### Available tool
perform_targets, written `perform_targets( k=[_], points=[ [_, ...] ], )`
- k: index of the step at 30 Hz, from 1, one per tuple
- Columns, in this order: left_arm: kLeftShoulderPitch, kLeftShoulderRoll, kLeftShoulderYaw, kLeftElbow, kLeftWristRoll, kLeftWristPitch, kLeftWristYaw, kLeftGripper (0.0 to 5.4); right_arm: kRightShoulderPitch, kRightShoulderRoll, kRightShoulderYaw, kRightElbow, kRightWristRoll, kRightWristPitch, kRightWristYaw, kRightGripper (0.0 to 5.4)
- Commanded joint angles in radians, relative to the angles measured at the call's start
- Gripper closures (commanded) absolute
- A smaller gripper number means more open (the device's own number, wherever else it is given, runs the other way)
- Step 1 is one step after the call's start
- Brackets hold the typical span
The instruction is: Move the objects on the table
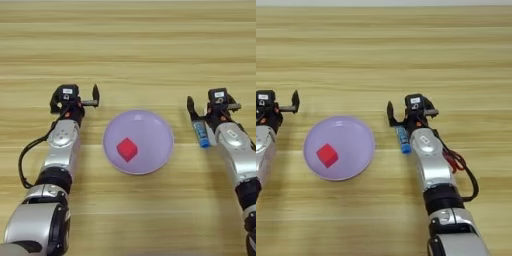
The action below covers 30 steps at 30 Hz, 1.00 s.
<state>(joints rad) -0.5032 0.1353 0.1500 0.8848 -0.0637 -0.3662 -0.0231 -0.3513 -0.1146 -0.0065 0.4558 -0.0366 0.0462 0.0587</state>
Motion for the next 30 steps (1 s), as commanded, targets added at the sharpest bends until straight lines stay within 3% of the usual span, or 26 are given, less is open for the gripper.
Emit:
perform_targets(
  k=[1, 6, 15, 30],
  points=[
    [-0.018, -0.002, -0.006, 0.002, 0.011, 0.013, 0.008, 0.02, 0.018, -0.015, 0.043, -0.014, -0.033, 0.070, 0.032, 0.00],
    [-0.016, -0.003, -0.005, -0.002, 0.014, 0.014, 0.011, 0.02, 0.035, -0.012, 0.084, -0.022, -0.031, 0.170, 0.096, 0.00],
    [-0.014, -0.002, -0.003, -0.005, 0.016, 0.017, 0.009, 0.02, 0.027, 0.006, 0.043, -0.019, 0.027, 0.292, 0.115, 0.00],
    [-0.014, -0.001, -0.002, -0.009, 0.016, 0.019, 0.008, 0.02, 0.014, 0.015, 0.032, 0.011, 0.057, 0.382, 0.124, 0.00]
  ],
)
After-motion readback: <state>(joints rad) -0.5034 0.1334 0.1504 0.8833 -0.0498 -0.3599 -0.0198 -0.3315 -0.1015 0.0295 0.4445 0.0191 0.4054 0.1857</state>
